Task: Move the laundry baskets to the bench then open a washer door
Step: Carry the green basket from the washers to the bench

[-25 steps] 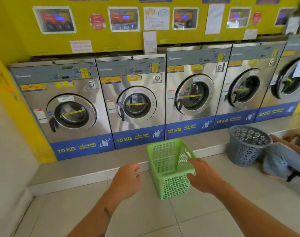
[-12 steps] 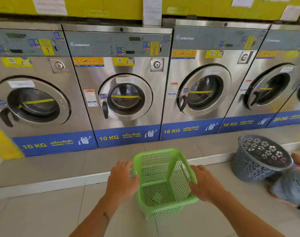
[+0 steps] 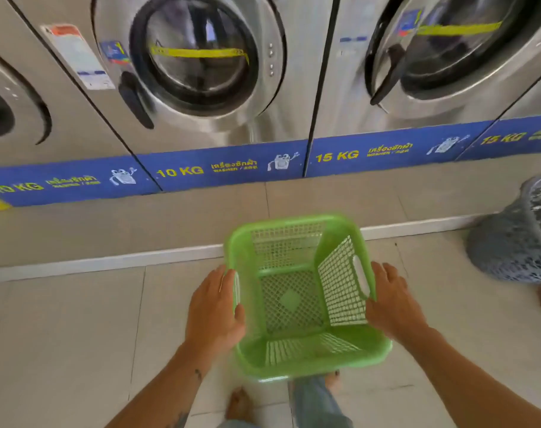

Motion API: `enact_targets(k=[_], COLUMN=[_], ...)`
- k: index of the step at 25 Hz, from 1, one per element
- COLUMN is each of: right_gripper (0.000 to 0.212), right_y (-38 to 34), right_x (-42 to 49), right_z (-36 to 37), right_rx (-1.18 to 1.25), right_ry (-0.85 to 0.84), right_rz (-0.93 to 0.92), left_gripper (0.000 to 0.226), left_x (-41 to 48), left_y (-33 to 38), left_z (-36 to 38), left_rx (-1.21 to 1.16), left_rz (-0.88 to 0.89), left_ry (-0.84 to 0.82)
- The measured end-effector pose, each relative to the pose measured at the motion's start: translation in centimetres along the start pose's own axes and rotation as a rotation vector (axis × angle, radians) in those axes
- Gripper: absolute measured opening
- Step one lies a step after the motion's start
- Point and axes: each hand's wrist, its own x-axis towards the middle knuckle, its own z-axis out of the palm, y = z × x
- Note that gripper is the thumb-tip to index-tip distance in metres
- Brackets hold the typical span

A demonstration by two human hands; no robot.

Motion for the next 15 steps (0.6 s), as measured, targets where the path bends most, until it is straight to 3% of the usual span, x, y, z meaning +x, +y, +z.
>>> enact_targets(k=[7, 11, 15], right_gripper=[0.093, 0.100, 0.101], right_y=[5.4, 6.8, 4.2], right_x=[11.9, 13.3, 13.6], right_z=[11.6, 11.9, 6.7], right_rx=[-0.171, -0.252, -0.304], right_ry=[-0.005, -0.023, 0.006], right_rz=[-0.012, -0.115, -0.240], left_gripper=[0.095, 0.097, 0.096], left_x=[4.7, 5.2, 3.5], left_y=[-2.8, -1.9, -0.7], left_z=[15.6, 16.9, 12.0], left_rx=[-0.021, -0.089, -0.125], left_rz=[-0.194, -0.268, -0.404], left_ry=[-0.095, -0.073, -0.062])
